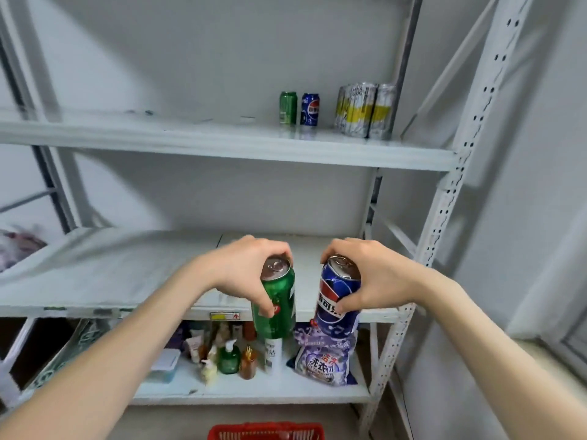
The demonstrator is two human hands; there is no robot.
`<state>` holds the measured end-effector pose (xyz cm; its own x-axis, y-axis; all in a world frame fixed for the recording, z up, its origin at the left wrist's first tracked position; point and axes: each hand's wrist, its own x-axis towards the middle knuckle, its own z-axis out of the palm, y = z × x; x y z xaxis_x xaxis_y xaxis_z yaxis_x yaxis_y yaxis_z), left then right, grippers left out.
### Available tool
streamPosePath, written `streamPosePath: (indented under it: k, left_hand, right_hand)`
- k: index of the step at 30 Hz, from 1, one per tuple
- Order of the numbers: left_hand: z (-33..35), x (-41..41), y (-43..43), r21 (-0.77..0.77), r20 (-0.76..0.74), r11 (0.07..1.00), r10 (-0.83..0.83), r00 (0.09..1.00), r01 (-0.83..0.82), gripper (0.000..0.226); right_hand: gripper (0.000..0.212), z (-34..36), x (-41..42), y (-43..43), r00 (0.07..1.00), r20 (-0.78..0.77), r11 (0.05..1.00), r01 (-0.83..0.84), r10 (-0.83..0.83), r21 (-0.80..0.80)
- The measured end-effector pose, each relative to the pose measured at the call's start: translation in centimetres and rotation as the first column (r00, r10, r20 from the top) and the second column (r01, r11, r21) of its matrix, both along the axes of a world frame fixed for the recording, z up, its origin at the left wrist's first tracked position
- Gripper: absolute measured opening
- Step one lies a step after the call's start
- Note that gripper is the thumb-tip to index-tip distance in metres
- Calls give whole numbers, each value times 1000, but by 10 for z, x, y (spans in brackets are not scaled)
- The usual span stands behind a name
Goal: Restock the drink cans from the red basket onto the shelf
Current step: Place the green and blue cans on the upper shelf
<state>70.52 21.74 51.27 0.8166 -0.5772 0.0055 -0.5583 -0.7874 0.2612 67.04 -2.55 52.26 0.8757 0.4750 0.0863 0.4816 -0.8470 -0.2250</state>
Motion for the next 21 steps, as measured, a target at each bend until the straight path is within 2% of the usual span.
streamPosePath:
  k: [7,15,21]
  left_hand:
    - [71,21,-30,7,4,1000,-13,1000,13,64]
    - [138,68,-44,-96,-73,995,-26,997,19,62]
    - [195,118,-48,-32,-65,999,1,998,-3,59]
  right_hand:
    - [63,64,30,-31,995,18,995,-99,99,23]
    - [62,126,82,-45,987,48,985,-158,155,70]
    - [57,174,132,-50,990,41,980,-143,138,135]
